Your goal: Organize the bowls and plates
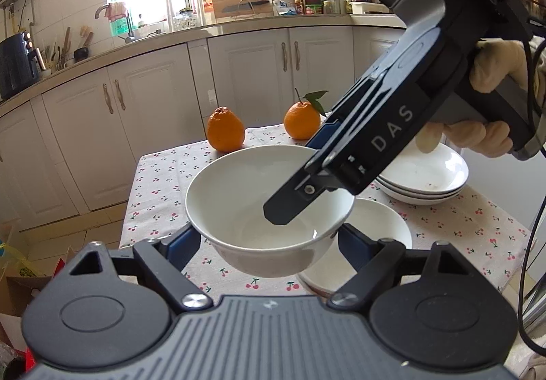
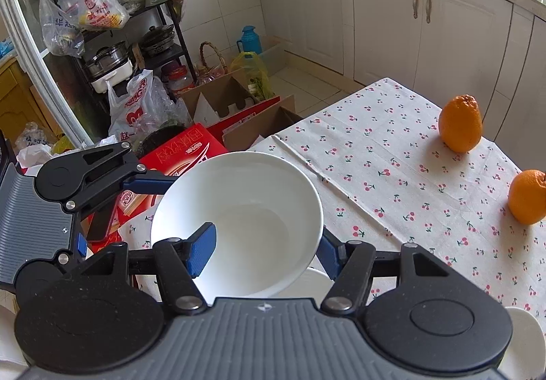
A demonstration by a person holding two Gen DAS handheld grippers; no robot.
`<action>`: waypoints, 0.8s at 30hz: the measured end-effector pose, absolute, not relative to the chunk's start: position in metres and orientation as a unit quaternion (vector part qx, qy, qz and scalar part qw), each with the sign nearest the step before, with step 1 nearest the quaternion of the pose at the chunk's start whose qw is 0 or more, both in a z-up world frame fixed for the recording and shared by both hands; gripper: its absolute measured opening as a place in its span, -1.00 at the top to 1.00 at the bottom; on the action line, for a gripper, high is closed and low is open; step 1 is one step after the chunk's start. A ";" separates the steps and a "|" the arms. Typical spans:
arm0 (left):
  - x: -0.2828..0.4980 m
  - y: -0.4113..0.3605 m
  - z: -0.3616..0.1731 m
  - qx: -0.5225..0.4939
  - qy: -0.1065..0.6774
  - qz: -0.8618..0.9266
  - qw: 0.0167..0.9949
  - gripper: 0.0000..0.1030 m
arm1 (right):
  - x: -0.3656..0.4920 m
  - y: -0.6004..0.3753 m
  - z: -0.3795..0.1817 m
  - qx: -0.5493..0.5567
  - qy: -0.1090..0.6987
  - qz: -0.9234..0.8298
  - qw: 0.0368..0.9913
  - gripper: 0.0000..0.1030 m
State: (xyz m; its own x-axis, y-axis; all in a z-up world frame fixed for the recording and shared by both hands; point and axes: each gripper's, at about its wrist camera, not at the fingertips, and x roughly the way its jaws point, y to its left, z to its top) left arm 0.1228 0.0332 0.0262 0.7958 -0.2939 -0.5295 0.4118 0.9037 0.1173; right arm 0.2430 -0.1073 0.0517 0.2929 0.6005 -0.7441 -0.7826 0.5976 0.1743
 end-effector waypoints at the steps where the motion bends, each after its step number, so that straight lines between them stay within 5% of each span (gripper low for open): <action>1: 0.123 0.031 0.026 0.114 0.258 -0.192 0.940 -0.69 | 0.242 -0.111 0.051 -0.110 0.407 0.431 0.798 -0.33; 24: 0.124 -0.007 -0.001 0.109 0.300 -0.248 0.914 -0.69 | 0.223 -0.164 0.020 -0.080 0.435 0.386 0.810 -0.33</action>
State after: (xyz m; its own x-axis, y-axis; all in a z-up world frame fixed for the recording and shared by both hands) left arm 0.1242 -0.0068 -0.0009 0.6962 -0.3884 -0.6037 0.5198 0.8528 0.0509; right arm 0.2229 -0.1637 0.0199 0.3238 0.5556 -0.7658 -0.6952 0.6888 0.2058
